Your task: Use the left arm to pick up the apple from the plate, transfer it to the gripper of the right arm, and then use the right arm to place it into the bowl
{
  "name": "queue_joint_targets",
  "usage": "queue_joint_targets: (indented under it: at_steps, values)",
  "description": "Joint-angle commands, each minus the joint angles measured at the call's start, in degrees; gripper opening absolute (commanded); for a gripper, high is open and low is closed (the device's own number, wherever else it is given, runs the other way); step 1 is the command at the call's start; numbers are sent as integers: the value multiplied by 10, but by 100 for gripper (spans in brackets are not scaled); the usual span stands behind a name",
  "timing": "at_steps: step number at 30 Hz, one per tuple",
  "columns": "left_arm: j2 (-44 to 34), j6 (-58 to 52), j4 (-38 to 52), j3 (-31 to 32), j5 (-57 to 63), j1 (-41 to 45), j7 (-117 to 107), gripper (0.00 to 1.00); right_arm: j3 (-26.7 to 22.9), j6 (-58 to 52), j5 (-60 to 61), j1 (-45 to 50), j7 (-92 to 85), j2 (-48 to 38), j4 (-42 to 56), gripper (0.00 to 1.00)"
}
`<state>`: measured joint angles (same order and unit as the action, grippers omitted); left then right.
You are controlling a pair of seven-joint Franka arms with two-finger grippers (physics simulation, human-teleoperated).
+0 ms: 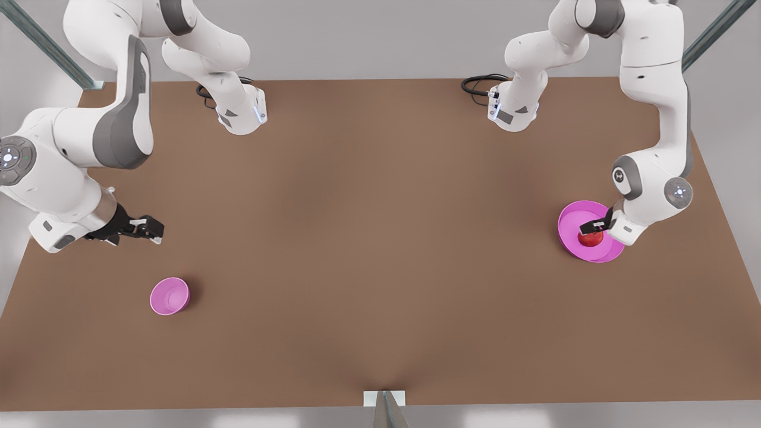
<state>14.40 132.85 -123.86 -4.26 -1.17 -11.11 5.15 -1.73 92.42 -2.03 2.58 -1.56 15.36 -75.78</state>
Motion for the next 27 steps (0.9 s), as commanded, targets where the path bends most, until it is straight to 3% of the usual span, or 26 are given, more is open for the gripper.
queue_joint_targets:
  at_steps: [1, 17, 27]
  values:
    - [3, 39, -1, -3, 1, -1, 46, 100, 1, 0, 2, 1, 4, -1, 0, 100]
    - [97, 122, 0, -3, 0, -20, 50, 100, -1, 0, 19, -9, -1, -1, -1, 100]
    - [97, 122, -20, -3, 0, -19, 50, 100, -1, 0, 25, -17, -4, 0, -1, 100]
